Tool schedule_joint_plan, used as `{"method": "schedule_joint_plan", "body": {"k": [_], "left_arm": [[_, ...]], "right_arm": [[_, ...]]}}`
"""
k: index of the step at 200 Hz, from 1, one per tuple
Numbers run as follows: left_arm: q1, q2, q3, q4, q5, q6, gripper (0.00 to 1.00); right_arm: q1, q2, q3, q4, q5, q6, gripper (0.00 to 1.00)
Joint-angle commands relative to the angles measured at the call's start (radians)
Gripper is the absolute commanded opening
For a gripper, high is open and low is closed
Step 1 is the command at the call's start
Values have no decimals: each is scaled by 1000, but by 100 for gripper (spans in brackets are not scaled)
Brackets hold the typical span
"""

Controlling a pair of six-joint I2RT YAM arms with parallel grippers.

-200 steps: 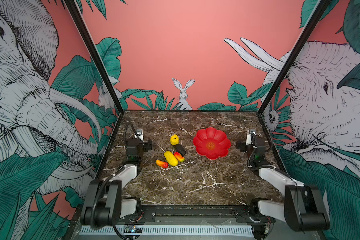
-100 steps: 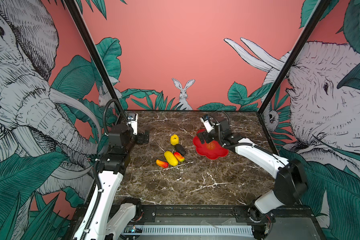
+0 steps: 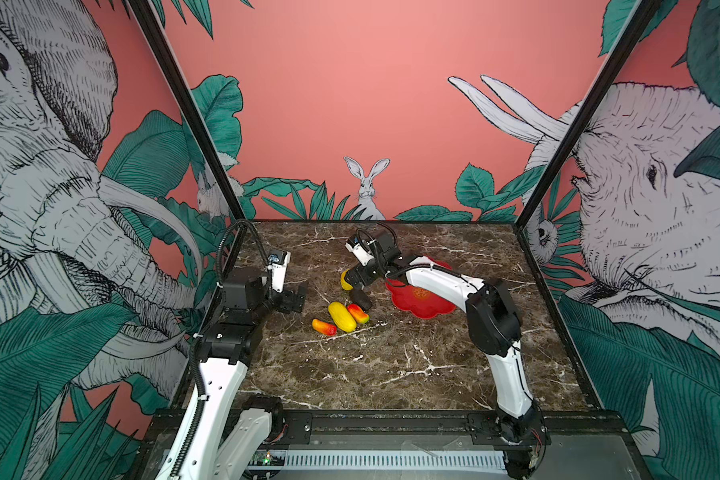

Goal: Place and organize the fake fruits in the fruit bowl
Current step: 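Reach the right gripper to the yellow lemon and grasp it, then carry the lemon with the right gripper into the red bowl and release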

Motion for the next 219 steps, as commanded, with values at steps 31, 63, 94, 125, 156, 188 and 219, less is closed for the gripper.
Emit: {"method": "schedule_joint_plan", "body": {"k": [31, 63, 94, 125, 156, 188, 219], "left_arm": [[1, -2, -6, -11, 16, 12, 100], [1, 2, -6, -10, 15, 12, 100], [1, 1, -6, -10, 15, 13, 100], [1, 2, -5, -11, 14, 12, 100], [1, -1, -7, -11, 12, 13, 100], [0, -6, -7, -10, 8, 13, 100], [0, -6, -8, -10, 13, 11, 100]], "right_arm": [[24, 105, 76, 56, -2, 92, 99], [24, 155, 114, 63, 7, 105, 95], [24, 190, 143, 66, 19, 112, 80], [25, 203, 150, 79, 38, 118, 66], [27, 193, 150, 75, 51, 106, 54], [23, 93, 139, 47, 39, 74, 51], [-5, -107, 85, 28, 39, 6, 48]]}}
